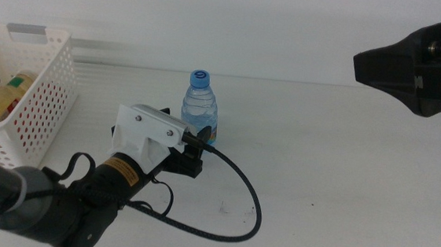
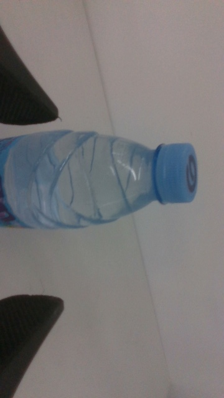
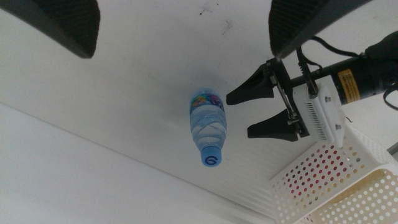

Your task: Use arms to grab the bottles and put them into the dustbin to the left of the table.

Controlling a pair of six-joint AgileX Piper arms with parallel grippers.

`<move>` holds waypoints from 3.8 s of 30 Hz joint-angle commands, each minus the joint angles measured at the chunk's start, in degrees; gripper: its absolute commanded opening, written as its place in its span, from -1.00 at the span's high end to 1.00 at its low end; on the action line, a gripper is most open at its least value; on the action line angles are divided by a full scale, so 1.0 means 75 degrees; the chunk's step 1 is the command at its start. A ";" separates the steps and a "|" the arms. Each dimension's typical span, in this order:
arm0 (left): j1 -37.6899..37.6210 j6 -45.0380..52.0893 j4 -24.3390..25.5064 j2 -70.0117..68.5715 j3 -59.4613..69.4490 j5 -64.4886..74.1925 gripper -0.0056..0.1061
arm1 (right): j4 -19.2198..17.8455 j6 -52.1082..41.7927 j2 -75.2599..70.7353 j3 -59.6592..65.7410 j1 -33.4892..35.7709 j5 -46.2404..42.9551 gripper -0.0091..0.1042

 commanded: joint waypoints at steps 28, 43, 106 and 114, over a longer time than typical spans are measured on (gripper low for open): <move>0.0470 -0.0670 0.0753 0.2134 -0.2351 0.0268 -0.78 | -0.0026 -0.0056 -0.0028 -0.0050 -0.0048 -0.0076 -0.72; 0.0470 -0.0816 0.0672 0.2379 -0.3083 0.0723 -0.77 | -0.0026 -0.0056 -0.0028 -0.0050 -0.0048 -0.0076 -0.72; 0.2279 0.2323 -0.1850 -0.3050 -0.6952 1.4429 0.91 | -0.0026 -0.0056 -0.0028 -0.0050 -0.0048 -0.0076 -0.72; 0.3762 0.3019 -0.2186 -0.2163 -0.8280 1.6131 0.91 | -0.0026 -0.0056 -0.0028 -0.0050 -0.0048 -0.0076 -0.72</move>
